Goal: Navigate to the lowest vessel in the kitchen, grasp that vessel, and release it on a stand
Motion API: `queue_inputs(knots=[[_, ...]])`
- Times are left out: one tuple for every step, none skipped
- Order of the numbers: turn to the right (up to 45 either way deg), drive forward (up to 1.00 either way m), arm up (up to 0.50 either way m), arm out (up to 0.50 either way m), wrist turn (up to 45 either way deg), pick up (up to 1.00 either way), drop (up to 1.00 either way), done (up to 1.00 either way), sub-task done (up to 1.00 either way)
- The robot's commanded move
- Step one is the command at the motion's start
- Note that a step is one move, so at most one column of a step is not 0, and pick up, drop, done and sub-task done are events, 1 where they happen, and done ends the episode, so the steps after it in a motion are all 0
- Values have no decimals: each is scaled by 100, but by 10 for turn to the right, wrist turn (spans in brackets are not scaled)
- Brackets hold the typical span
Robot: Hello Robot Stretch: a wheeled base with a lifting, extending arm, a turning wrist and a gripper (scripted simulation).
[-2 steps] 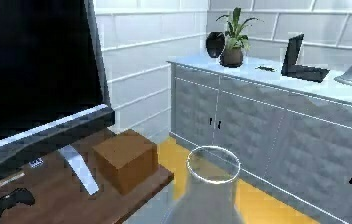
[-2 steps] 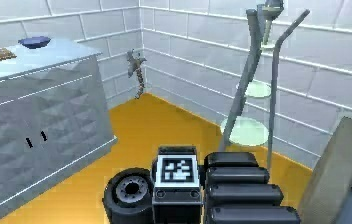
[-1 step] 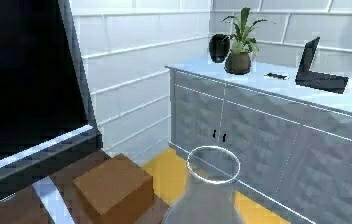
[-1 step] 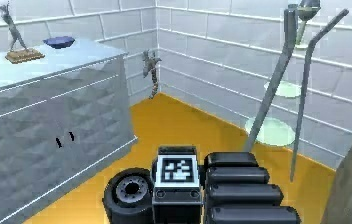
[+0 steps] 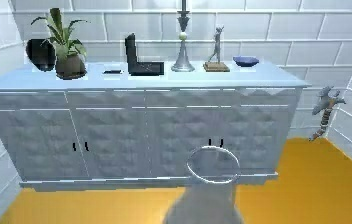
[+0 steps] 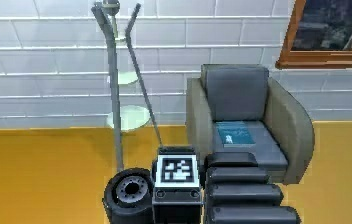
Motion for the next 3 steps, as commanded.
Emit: queue_inputs(knots=[[450,0,0,0,0,0,0,0,0],[450,0,0,0,0,0,0,0,0],[270,0,0,0,0,0,0,0,0]])
